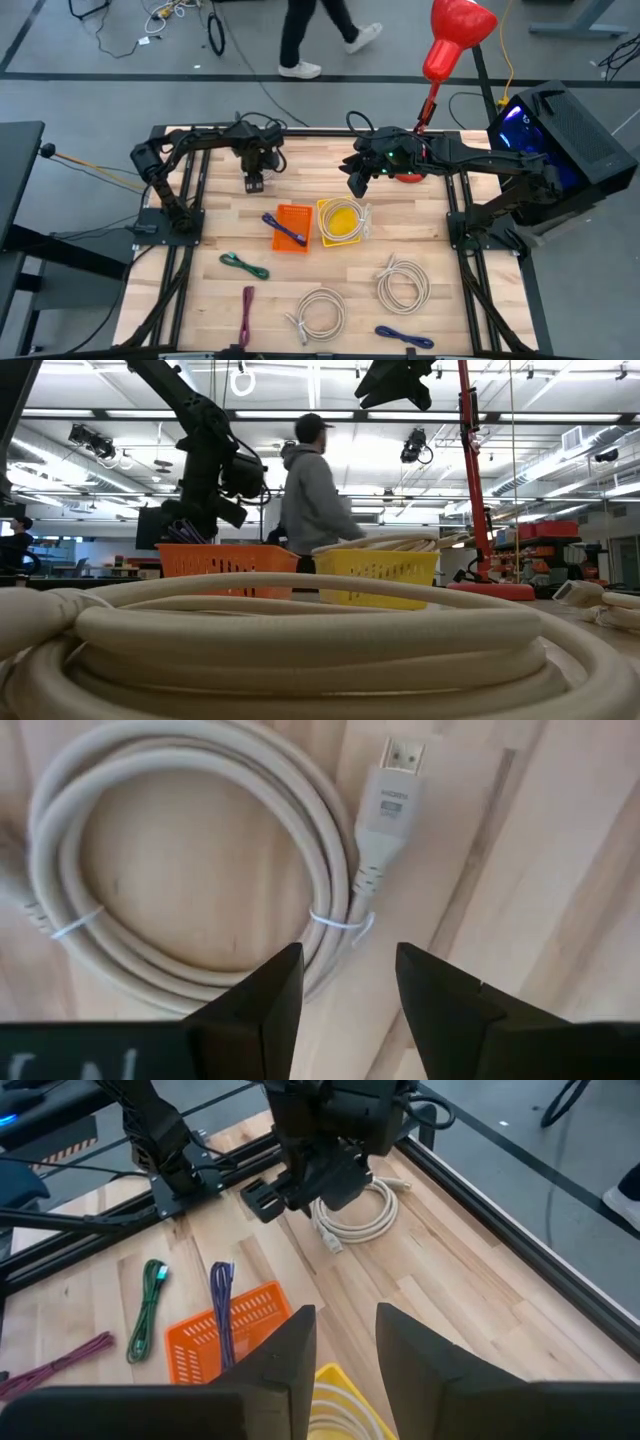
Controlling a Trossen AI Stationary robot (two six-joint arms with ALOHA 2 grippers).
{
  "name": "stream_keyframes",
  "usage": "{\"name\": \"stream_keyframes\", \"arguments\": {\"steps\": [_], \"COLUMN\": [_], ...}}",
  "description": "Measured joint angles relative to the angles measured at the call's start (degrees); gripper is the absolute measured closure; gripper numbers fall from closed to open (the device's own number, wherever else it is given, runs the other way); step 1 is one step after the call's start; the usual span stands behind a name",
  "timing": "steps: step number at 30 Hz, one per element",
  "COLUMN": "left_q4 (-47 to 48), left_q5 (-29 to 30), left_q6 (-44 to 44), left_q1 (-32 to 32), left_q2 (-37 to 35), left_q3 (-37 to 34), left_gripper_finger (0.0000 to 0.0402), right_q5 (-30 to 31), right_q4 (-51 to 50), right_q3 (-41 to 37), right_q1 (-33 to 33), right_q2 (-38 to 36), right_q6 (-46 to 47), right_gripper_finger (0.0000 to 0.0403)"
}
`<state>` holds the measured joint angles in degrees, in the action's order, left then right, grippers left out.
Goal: Pick & Place USB Port
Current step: Put the brown HDMI cable into the yellow bin
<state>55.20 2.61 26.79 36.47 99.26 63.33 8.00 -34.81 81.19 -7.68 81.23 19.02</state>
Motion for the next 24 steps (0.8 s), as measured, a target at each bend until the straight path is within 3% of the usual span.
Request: {"name": "stream_keyframes", "arguments": {"steps": [10,24], "left_q4": [-3.10,-2.33], "left_q5": [-5.22,-5.85], "left_q6": [1.02,2.90], "left_q1": [3.28,2.91], "left_q2": [0.44,9.91], "left_q3": [-1.18,-0.76], "left_gripper_finger": [0.0234,0.0235], "right_q5": [0.02,0.03], "right_q4": [-0.02,0.00], "right_q3": [0.00,0.00], "right_q1": [0.00,0.02], "right_q2": [0.00,0.00], "right_q6": [0.02,1.06], "right_gripper_finger": [0.0293,0.0293]}}
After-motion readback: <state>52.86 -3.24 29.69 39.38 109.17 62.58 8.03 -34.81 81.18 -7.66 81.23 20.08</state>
